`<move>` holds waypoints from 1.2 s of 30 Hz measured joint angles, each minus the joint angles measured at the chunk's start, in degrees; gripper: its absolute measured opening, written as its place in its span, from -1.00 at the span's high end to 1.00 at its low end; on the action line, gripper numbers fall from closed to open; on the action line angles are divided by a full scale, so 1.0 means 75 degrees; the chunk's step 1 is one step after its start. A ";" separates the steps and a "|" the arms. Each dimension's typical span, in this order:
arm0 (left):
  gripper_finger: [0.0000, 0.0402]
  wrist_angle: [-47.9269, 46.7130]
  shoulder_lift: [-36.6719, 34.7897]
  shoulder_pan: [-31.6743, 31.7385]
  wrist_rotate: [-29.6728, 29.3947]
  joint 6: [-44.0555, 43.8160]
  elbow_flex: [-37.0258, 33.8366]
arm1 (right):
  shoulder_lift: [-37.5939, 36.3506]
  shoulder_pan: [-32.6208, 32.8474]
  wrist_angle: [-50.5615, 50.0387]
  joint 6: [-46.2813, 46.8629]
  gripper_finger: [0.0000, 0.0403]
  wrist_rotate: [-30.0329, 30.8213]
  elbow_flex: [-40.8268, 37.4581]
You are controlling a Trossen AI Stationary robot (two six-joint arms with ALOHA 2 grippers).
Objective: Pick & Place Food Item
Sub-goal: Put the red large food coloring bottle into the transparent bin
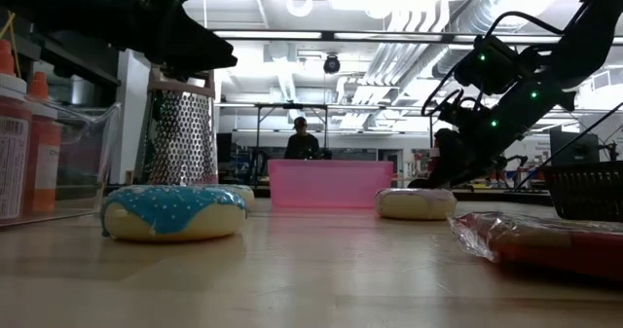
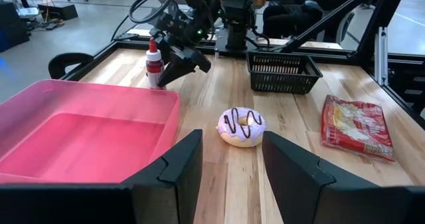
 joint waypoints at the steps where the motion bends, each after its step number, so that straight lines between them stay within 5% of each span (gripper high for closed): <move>1: 0.24 0.0000 0.0000 0.0000 0.0001 -0.0001 0.0000 | 0.0000 0.0000 0.0000 0.0000 -0.18 0.0002 0.0000; 22: 0.24 0.0000 0.0000 0.0000 0.0031 -0.0002 0.0000 | -0.0006 0.0000 -0.0004 0.0000 0.21 0.0082 0.0000; 36: 0.24 0.0000 0.0000 0.0002 -0.0006 -0.0002 0.0000 | -0.0007 0.0000 0.0007 -0.0016 0.26 0.0078 0.0000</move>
